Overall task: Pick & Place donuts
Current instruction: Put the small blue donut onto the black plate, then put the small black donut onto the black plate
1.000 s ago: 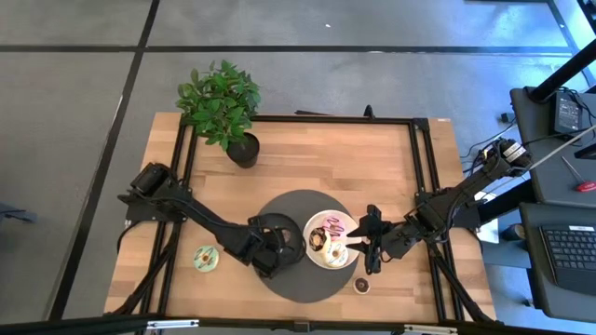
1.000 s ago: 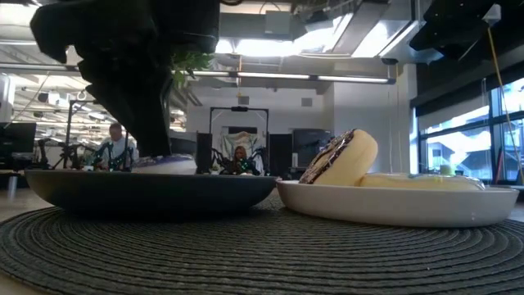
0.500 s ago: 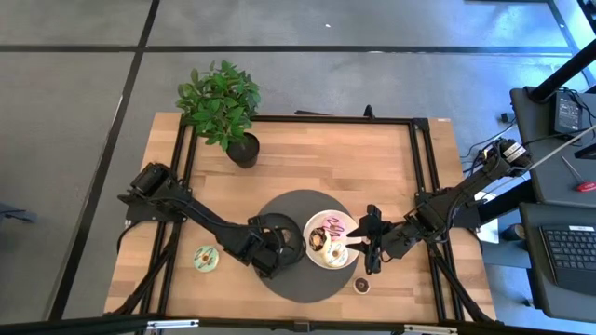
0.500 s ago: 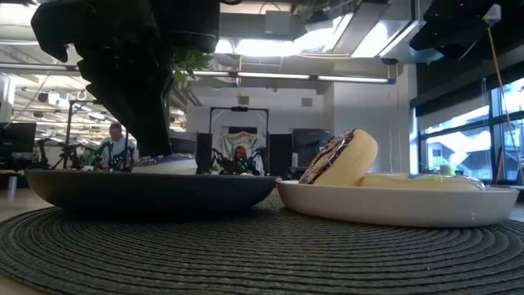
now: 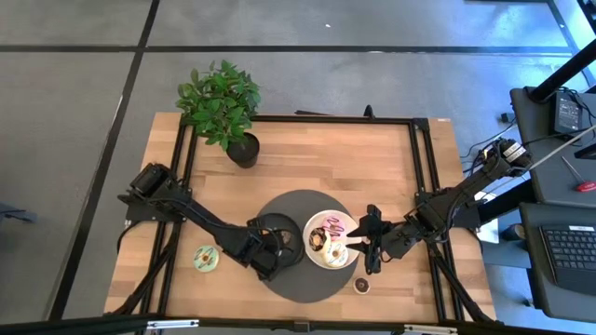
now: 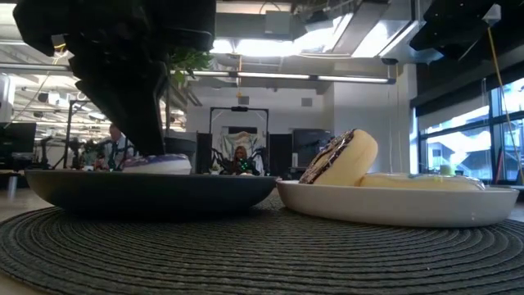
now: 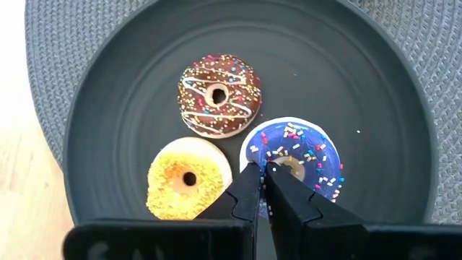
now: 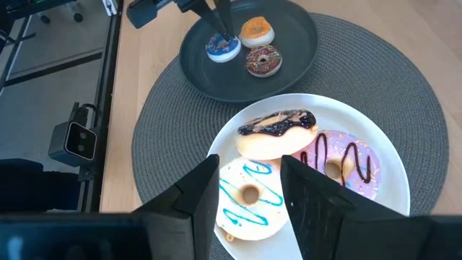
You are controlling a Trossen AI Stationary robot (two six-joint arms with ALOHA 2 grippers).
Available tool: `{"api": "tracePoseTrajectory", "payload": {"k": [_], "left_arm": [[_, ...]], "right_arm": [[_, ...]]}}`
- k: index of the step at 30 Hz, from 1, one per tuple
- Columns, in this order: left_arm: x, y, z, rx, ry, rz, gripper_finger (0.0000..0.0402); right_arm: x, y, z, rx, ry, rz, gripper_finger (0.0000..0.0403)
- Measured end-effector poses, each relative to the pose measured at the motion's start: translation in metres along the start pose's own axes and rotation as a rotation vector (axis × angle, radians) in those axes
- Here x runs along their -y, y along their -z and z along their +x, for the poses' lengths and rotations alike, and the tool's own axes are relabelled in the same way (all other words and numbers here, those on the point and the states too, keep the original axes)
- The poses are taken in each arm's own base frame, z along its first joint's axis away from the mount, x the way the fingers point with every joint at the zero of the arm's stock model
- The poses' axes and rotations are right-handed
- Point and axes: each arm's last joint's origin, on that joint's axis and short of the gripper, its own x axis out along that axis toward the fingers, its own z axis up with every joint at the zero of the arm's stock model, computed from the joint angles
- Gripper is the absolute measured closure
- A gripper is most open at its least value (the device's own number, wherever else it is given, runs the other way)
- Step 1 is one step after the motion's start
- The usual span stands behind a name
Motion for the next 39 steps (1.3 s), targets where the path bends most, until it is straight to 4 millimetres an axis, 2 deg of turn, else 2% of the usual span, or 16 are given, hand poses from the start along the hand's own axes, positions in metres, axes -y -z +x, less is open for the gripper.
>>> {"api": "tracePoseTrajectory", "payload": {"k": [13,25,28,31,34,39], "left_arm": [[0.000,0.000,0.000,-0.001,0.000,-0.003,0.0363],[-0.001,-0.001,0.000,0.018,-0.019,-0.007,0.0315],[-0.002,-0.002,-0.004,0.021,-0.004,-0.009,0.0309],[-0.003,-0.005,-0.016,0.060,0.020,-0.020,0.0309],[0.001,-0.006,-0.030,0.111,0.076,0.001,0.0311],[0.025,-0.010,-0.046,0.304,0.205,0.085,0.0313]], "right_arm": [[0.000,0.000,0.000,0.000,0.000,0.000,0.0253],[0.000,0.000,0.000,0.000,0.000,0.000,0.0253],[0.000,0.000,0.000,-0.003,-0.003,0.000,0.0253],[-0.001,0.000,-0.001,-0.030,-0.037,0.001,0.0253],[-0.010,-0.004,-0.005,-0.054,-0.136,-0.085,0.0253],[-0.047,-0.005,-0.019,-0.060,-0.318,-0.172,0.0253]]}}
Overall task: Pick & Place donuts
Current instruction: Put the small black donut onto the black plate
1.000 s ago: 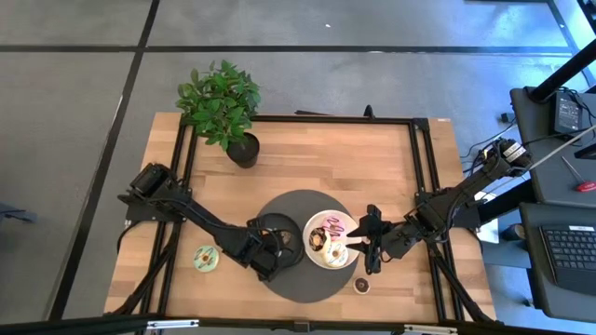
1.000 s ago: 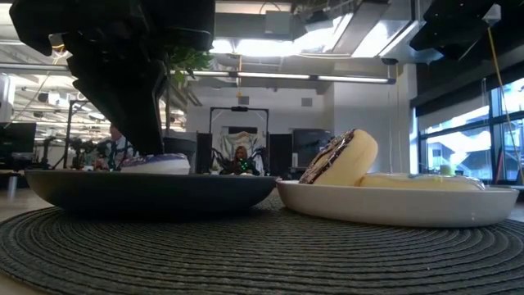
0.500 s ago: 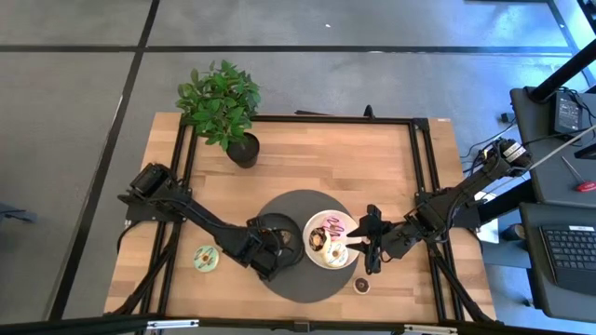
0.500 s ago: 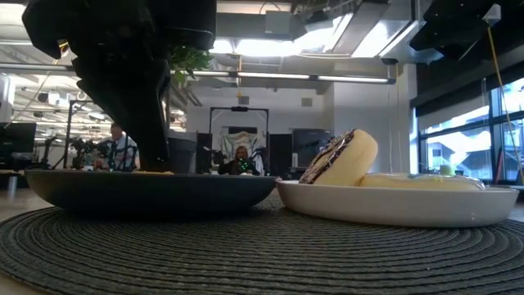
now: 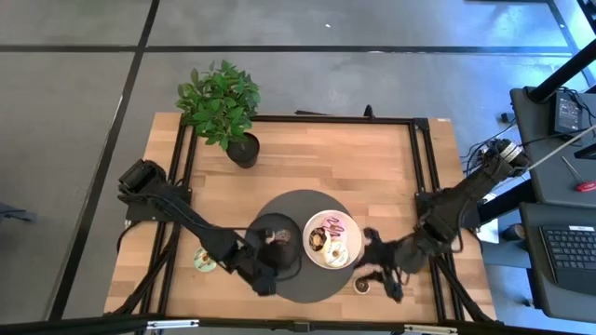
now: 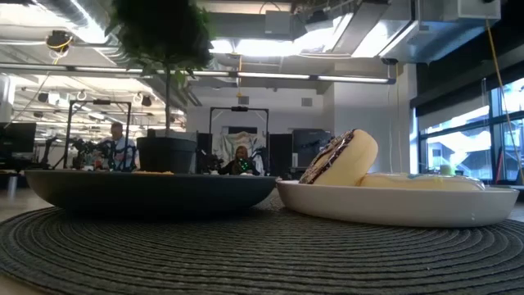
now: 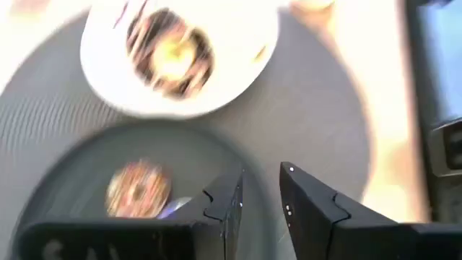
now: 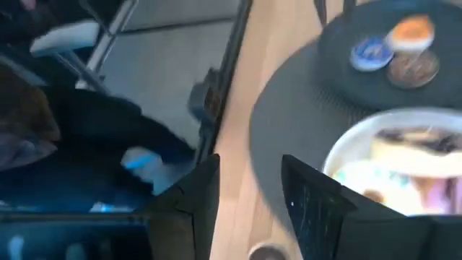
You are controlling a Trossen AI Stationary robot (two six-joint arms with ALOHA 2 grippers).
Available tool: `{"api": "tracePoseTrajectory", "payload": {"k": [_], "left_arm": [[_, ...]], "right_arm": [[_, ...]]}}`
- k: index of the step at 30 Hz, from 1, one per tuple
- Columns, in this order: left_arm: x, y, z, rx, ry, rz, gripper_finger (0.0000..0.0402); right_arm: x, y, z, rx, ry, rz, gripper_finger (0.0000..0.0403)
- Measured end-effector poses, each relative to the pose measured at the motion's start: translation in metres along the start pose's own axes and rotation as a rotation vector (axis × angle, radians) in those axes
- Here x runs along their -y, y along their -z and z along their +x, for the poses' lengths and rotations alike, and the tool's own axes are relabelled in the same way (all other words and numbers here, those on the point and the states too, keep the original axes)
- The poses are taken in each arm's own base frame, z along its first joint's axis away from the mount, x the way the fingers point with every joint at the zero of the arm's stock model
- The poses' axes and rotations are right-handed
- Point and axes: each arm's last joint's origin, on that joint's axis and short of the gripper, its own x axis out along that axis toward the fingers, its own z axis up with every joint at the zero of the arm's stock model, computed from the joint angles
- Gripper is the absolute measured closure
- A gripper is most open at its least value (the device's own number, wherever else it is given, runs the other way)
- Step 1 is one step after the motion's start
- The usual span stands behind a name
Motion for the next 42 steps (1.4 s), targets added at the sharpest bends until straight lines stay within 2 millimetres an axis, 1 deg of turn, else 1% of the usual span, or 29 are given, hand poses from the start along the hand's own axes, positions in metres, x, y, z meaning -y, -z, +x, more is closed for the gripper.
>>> {"api": "tracePoseTrajectory", "payload": {"k": [3,8,11,13,17,22,27,32,42], "left_arm": [[0.012,-0.007,-0.003,0.103,0.066,0.053,0.0313],[0.020,-0.014,-0.006,0.194,0.117,0.117,0.0311],[0.022,-0.015,-0.007,0.214,0.128,0.138,0.0312],[0.022,-0.015,-0.007,0.214,0.127,0.144,0.0313],[0.022,-0.015,-0.007,0.213,0.127,0.144,0.0315],[0.022,-0.015,-0.007,0.212,0.127,0.142,0.0315],[0.023,-0.014,-0.007,0.212,0.129,0.142,0.0315],[0.023,-0.014,-0.007,0.210,0.128,0.143,0.0315],[0.022,-0.014,-0.007,0.206,0.126,0.145,0.0317]], "right_arm": [[-0.016,0.009,0.008,-0.097,0.019,0.032,0.0253],[-0.033,0.035,0.035,-0.309,0.119,0.132,0.0253],[-0.031,0.053,0.050,-0.404,0.228,0.228,0.0253],[-0.029,0.062,0.060,-0.428,0.280,0.281,0.0253],[-0.023,0.074,0.075,-0.464,0.351,0.318,0.0253],[-0.018,0.078,0.084,-0.487,0.372,0.314,0.0253],[-0.019,0.078,0.084,-0.491,0.357,0.257,0.0253],[-0.018,0.077,0.085,-0.443,0.388,0.228,0.0253],[-0.017,0.078,0.086,-0.435,0.402,0.254,0.0253]]}}
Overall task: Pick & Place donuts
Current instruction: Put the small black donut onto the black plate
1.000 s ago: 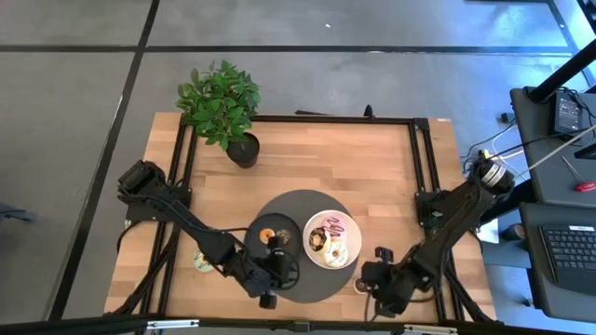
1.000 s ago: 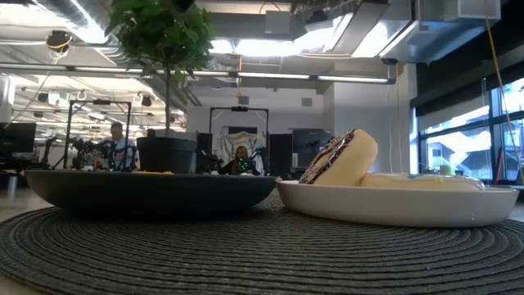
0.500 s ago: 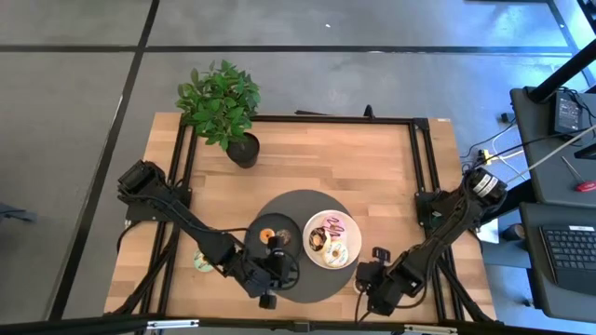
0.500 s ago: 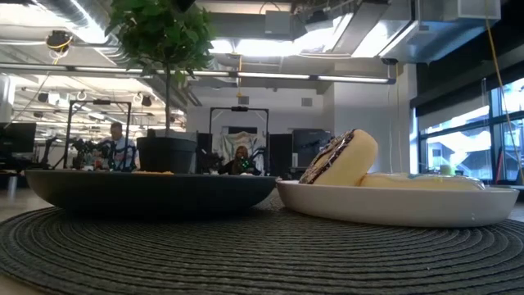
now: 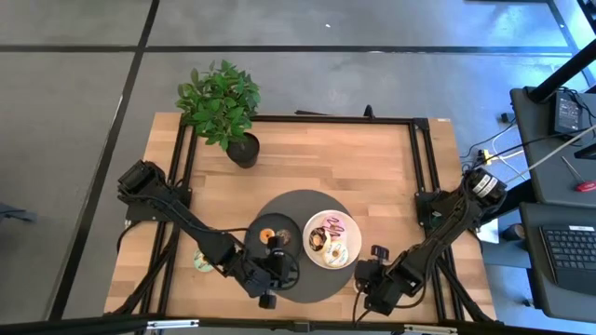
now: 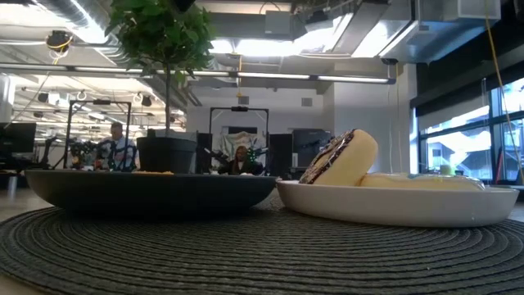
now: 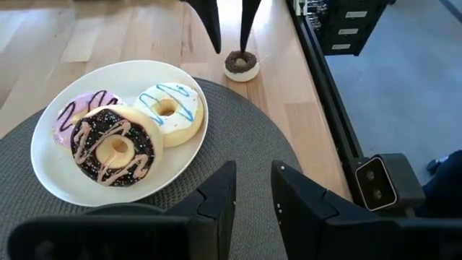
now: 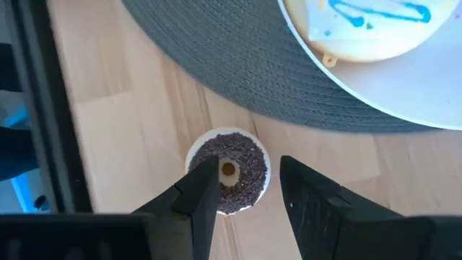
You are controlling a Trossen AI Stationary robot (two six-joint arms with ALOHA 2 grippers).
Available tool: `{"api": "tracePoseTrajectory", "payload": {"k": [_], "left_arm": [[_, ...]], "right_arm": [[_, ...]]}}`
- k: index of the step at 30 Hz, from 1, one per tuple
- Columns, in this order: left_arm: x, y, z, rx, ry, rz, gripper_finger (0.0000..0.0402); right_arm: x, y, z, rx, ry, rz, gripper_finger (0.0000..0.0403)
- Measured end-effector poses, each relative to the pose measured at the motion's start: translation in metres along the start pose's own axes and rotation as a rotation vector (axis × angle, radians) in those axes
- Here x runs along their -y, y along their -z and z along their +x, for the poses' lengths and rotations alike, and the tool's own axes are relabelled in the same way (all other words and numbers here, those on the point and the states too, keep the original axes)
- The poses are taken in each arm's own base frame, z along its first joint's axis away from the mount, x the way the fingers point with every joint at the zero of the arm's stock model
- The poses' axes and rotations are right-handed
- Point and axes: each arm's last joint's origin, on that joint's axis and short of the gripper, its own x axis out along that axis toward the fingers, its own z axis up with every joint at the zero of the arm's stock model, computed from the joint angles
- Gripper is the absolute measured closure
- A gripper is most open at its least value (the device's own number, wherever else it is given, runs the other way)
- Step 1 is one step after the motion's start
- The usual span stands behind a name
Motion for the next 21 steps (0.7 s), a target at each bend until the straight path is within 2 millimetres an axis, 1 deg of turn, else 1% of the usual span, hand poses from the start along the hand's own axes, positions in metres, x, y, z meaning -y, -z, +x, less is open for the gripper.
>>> {"api": "tracePoseTrajectory", "payload": {"k": [7,14,21], "left_arm": [[0.000,0.000,0.000,0.000,0.000,0.000,0.0318],[0.000,0.000,0.000,-0.001,0.000,0.000,0.0318],[0.000,0.000,0.000,-0.001,0.000,0.000,0.0317]], "right_arm": [[-0.001,0.006,0.016,-0.062,0.026,-0.017,0.0253],[0.000,0.006,0.018,-0.062,0.037,-0.015,0.0255],[0.002,0.007,0.018,-0.070,0.054,-0.019,0.0292]]}}
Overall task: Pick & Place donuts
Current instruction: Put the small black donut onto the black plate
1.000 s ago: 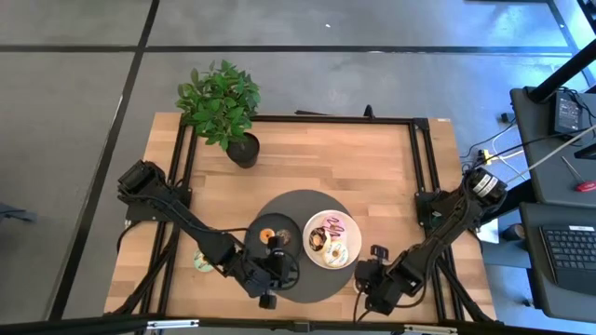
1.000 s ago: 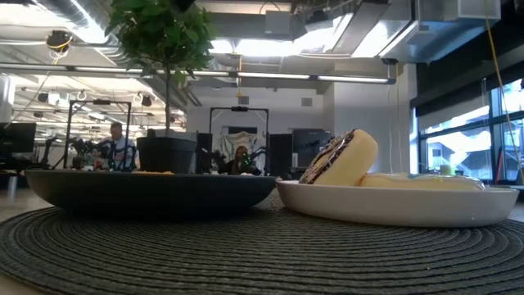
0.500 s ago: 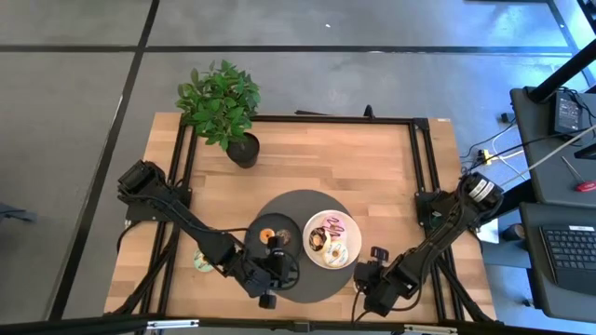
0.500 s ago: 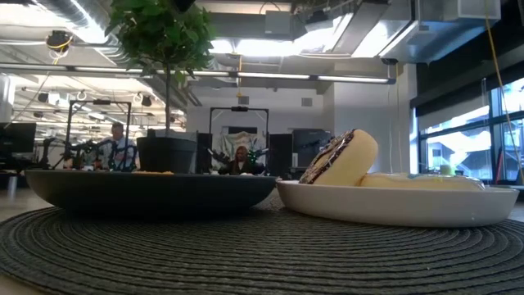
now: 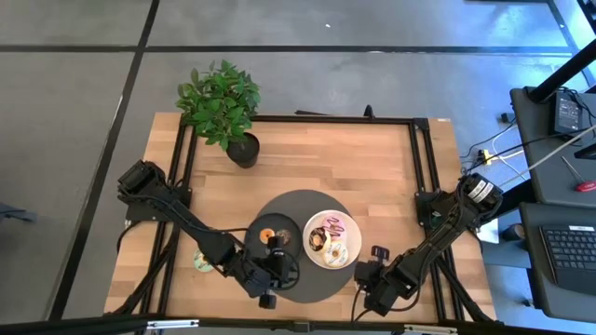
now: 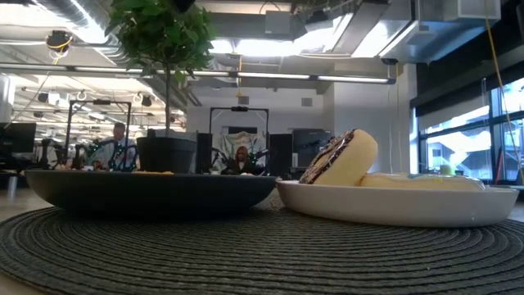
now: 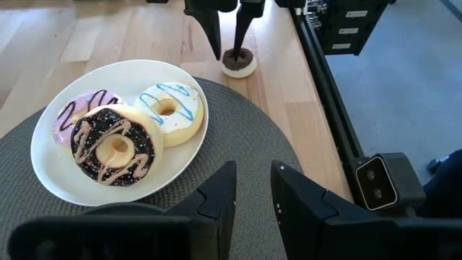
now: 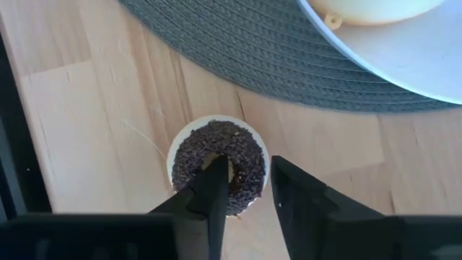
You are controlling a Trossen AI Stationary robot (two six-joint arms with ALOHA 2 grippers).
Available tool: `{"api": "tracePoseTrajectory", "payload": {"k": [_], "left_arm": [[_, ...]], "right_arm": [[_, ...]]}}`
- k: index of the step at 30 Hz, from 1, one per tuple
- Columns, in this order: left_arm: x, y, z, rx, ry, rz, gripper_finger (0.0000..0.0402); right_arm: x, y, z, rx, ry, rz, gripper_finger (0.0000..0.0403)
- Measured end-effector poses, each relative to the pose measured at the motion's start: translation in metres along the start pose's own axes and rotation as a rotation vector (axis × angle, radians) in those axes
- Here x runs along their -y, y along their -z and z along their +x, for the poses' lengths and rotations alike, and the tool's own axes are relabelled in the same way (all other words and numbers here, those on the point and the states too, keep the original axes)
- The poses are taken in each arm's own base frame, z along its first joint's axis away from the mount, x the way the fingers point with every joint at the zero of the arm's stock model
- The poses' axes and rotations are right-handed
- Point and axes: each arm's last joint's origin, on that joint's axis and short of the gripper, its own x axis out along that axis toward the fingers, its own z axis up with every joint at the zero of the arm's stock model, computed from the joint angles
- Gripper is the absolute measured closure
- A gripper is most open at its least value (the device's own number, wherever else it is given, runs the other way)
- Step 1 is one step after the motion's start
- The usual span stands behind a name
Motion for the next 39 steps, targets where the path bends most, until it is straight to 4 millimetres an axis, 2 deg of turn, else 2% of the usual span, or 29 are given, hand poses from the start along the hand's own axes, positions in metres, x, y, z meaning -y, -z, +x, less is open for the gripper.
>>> {"api": "tracePoseTrajectory", "payload": {"k": [10,18,32,35,39], "left_arm": [[0.000,0.000,0.000,0.000,0.000,0.000,0.0319],[0.000,0.000,0.000,0.000,0.000,0.000,0.0316],[0.002,0.001,-0.001,-0.002,0.009,0.004,0.0317],[0.002,0.001,-0.001,-0.002,0.009,0.004,0.0319],[0.002,0.001,-0.001,-0.003,0.012,0.004,0.0318]], "right_arm": [[0.000,0.000,0.000,0.000,0.000,-0.003,0.0352],[0.000,0.000,0.000,-0.017,-0.006,-0.003,0.0386],[0.002,0.001,-0.001,-0.041,0.006,-0.004,0.0388],[0.003,0.000,-0.006,-0.052,0.025,-0.005,0.0388],[0.001,-0.007,-0.027,-0.064,0.062,-0.013,0.0388]]}}
